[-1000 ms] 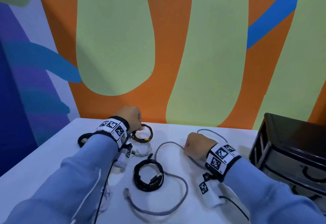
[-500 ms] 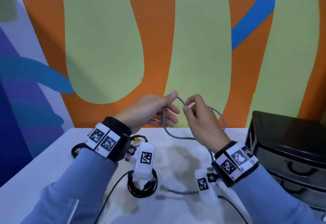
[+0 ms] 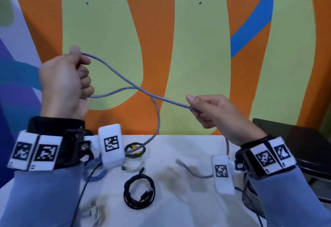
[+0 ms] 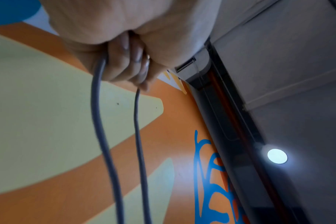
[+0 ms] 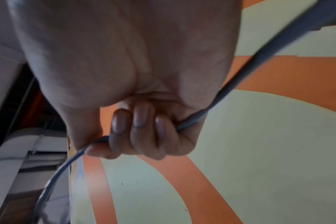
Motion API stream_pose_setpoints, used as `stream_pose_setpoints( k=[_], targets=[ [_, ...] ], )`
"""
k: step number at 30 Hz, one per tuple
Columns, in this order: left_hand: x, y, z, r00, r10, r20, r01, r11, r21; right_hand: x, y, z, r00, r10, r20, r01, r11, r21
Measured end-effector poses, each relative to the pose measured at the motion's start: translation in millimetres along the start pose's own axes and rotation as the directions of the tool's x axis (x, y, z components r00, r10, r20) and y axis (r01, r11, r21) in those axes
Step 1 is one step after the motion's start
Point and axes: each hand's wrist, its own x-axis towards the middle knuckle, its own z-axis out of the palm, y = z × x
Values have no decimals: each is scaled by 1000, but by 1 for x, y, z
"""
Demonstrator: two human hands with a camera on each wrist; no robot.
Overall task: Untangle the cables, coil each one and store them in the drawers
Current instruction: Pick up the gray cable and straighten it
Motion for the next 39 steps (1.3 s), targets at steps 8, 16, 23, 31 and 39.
stream_pose_setpoints(
  k=[8, 16, 23, 31, 39],
  targets=[
    [-7, -16, -1, 947, 40, 320, -291, 534, 794, -9, -22, -13, 998, -61, -34, 63, 996, 58],
    [-66, -1, 57, 660, 103, 744, -518, 780, 351, -8, -33, 2, 932, -304, -198, 259, 939, -225],
    [-75, -32, 81, 713, 313, 627, -535, 822, 198, -2, -28, 6, 960, -211, -186, 195, 976, -99],
    [-64, -11, 64, 646, 642, 412, -740, 658, 136, -7, -40, 4, 1000, -15, 5, 13, 947, 320],
    [-52, -12, 55, 509, 664, 548, -856, 325, 402, -9, -42, 7, 994, -53, 100, -37, 678, 734]
  ],
)
